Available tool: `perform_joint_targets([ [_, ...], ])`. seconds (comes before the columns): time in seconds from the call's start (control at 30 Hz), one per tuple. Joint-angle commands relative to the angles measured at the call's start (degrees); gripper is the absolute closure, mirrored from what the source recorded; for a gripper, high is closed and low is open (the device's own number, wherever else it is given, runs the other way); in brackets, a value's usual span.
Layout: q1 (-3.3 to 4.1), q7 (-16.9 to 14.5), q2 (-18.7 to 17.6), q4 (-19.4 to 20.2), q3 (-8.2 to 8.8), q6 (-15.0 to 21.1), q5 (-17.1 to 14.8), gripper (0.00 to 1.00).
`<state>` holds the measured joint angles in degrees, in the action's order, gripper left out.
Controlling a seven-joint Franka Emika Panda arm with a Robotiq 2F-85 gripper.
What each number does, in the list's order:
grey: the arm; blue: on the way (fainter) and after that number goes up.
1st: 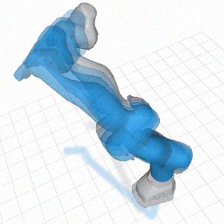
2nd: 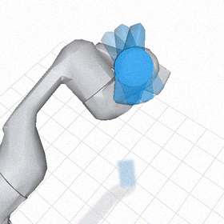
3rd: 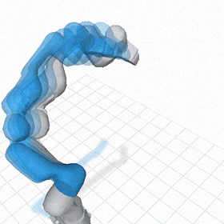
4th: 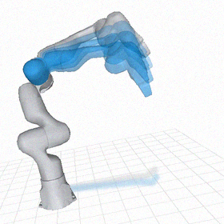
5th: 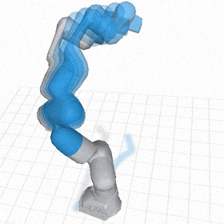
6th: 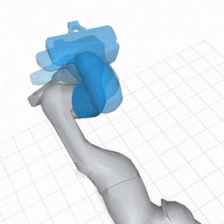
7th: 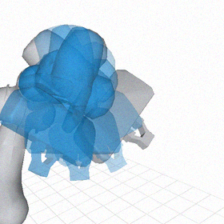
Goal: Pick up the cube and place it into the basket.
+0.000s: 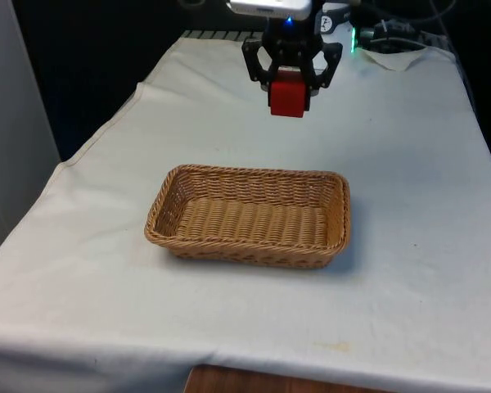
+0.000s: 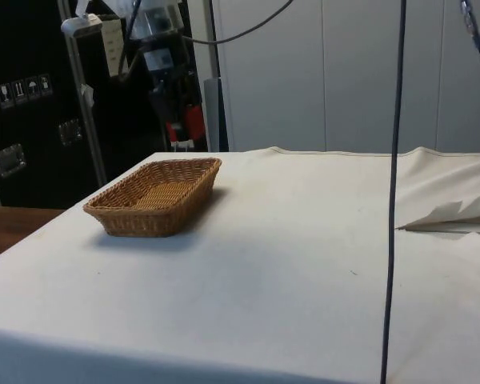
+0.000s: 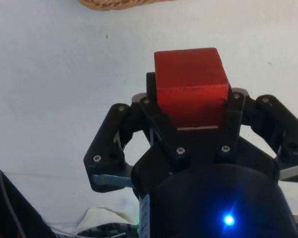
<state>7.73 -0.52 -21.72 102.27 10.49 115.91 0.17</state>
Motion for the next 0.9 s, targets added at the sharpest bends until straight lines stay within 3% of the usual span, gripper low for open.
perform_joint_targets([
  [0.0,-0.06,-0.11,0.17,0.17,-0.06,-0.17,-0.11,1.0],
  [0.3,0.17,0.11,-0.06,-0.11,-0.06,0.0,0.06,1.0],
  [0.53,-0.11,0.0,-4.13,-6.07,-0.11,-0.97,-0.34,1.0],
  [0.57,0.11,0.11,-2.92,-4.3,-0.06,-0.06,0.06,1.0],
  [0.77,-0.29,0.06,-7.79,-11.23,-0.11,-0.97,-0.34,1.0],
  [0.87,-0.29,0.06,-8.88,-12.66,-0.06,-0.97,-0.29,1.0],
])
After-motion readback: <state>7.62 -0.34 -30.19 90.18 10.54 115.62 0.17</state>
